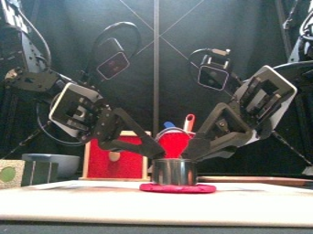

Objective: Get the cutter from the drawer then cut the dough then place the extra dough in the bowl
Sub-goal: Cut the dough

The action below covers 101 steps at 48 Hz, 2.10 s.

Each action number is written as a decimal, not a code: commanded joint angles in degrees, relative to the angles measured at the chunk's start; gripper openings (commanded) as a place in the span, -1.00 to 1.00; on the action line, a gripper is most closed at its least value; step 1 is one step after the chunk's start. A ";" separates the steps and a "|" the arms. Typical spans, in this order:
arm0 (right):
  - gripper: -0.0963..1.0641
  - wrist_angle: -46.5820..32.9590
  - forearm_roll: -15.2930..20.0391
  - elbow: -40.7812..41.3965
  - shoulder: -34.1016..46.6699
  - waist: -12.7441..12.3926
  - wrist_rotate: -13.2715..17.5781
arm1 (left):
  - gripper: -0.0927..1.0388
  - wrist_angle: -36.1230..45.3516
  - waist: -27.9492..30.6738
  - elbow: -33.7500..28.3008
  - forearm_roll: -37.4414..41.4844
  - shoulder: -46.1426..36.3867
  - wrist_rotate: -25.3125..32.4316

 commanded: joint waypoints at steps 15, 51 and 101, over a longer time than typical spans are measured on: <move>0.15 2.90 0.44 1.41 0.88 -3.43 0.44 | -0.02 1.93 1.14 0.70 -0.26 0.70 0.44; 0.15 4.39 0.09 0.97 1.41 -3.34 0.44 | -0.02 2.29 1.23 0.79 -0.35 0.97 0.35; 0.71 9.05 -2.64 -4.04 -5.01 -2.99 0.62 | 0.66 2.81 1.05 -0.44 -0.44 -5.01 0.70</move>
